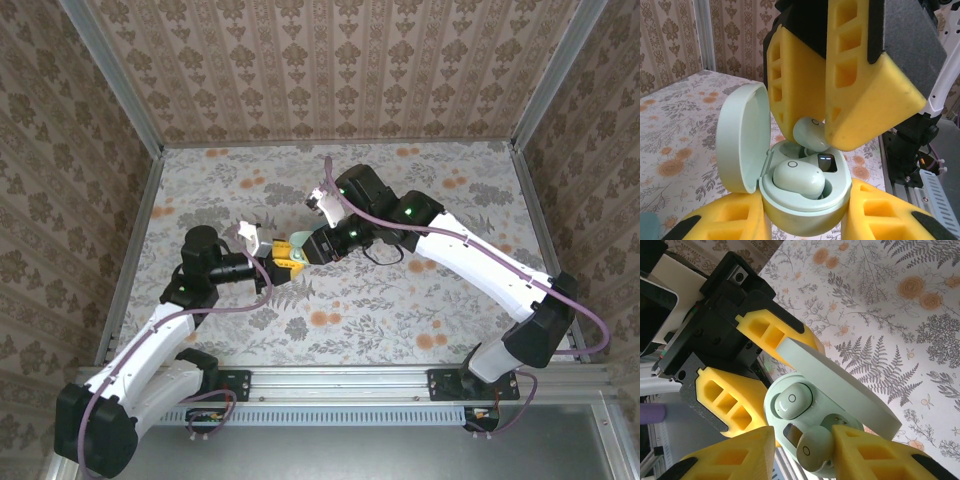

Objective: Insert wireless bluetooth earbuds into charging case

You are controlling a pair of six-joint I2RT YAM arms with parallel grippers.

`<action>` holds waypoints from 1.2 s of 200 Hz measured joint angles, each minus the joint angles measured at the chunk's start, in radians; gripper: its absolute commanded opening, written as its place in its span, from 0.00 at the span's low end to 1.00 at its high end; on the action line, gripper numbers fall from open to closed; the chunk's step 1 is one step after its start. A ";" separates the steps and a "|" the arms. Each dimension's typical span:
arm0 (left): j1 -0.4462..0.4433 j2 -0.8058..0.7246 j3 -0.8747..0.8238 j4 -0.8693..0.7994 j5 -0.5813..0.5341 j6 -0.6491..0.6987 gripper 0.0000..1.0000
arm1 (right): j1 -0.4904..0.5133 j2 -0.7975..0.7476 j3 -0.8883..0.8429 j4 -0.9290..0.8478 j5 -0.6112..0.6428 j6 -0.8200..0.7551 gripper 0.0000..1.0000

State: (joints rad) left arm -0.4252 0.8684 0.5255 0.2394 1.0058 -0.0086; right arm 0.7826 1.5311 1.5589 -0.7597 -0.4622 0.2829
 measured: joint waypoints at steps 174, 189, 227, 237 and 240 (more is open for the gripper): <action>0.000 0.000 0.000 0.009 -0.004 0.000 0.00 | 0.001 0.000 0.012 -0.006 0.025 0.003 0.39; 0.000 0.000 0.000 0.009 -0.004 0.000 0.00 | 0.001 0.000 0.012 -0.005 0.026 0.005 0.40; 0.000 0.000 0.000 0.011 -0.008 0.000 0.00 | 0.001 -0.004 0.012 0.000 0.035 0.005 0.40; 0.000 0.000 0.000 0.015 -0.008 0.000 0.00 | 0.001 -0.006 0.012 0.000 0.039 0.005 0.40; 0.000 0.000 0.000 0.016 -0.008 0.000 0.00 | 0.001 -0.008 0.012 0.000 0.039 0.005 0.40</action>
State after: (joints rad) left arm -0.4252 0.8684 0.5255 0.2554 0.9981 -0.0086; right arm 0.7834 1.5234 1.5711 -0.7593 -0.4229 0.2878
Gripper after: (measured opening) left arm 0.308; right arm 0.396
